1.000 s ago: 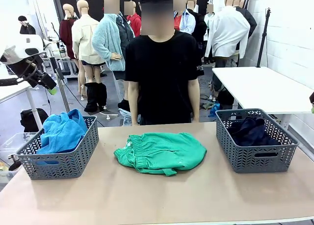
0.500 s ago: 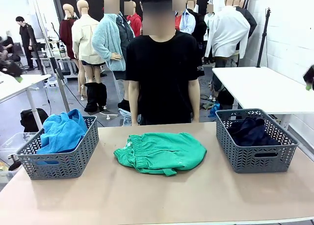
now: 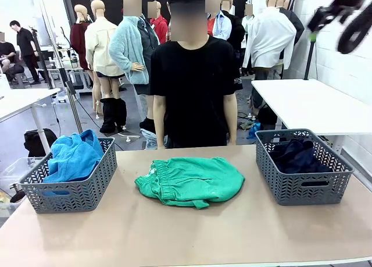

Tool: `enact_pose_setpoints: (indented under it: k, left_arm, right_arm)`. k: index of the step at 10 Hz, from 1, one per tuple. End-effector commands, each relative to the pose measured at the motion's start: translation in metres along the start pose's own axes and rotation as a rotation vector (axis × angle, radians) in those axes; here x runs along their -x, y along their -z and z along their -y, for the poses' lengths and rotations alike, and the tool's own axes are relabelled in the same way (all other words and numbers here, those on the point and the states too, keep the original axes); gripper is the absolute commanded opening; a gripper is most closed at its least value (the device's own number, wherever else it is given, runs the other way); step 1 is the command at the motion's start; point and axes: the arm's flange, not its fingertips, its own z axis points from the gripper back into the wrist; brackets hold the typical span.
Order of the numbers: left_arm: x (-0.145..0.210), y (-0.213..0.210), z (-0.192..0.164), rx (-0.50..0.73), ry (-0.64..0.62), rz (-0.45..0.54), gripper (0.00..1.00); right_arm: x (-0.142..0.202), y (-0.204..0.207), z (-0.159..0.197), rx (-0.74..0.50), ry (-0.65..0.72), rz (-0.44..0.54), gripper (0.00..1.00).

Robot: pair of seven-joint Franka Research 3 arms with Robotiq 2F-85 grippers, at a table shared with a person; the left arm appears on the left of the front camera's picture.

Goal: Sort the tops and bottoms.
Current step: Lift clothes from the center of the table with your right hand.

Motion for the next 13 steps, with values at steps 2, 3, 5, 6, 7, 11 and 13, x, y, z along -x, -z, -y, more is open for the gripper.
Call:
enact_pose_setpoints:
  k: [2, 3, 5, 6, 7, 11, 13]
  left_arm:
    - [-0.010, -0.013, 0.015, -0.040, 0.078, 0.006, 1.00]
    - [-0.010, -0.013, 0.015, -0.040, 0.078, 0.006, 1.00]
    - [-0.010, -0.013, 0.015, -0.040, 0.078, 0.006, 1.00]
    - [-0.010, -0.013, 0.015, -0.040, 0.078, 0.006, 1.00]
    - [-0.010, -0.013, 0.015, -0.040, 0.078, 0.006, 1.00]
    - [-0.010, -0.013, 0.015, -0.040, 0.078, 0.006, 1.00]
    - [-0.010, -0.013, 0.015, -0.040, 0.078, 0.006, 1.00]
  right_arm:
    - [-0.058, 0.054, -0.054, -0.186, -0.357, -0.154, 1.00]
    - [-0.066, 0.071, -0.084, -0.238, -0.479, -0.227, 1.00]
    - [-0.071, 0.116, -0.135, -0.270, -0.652, -0.398, 1.00]
    - [-0.065, 0.139, -0.158, -0.281, -0.693, -0.457, 1.00]
    - [-0.055, 0.163, -0.173, -0.325, -0.721, -0.511, 1.00]
    - [-0.048, 0.155, -0.174, -0.324, -0.655, -0.470, 1.00]
    - [-0.048, 0.155, -0.174, -0.324, -0.655, -0.470, 1.00]
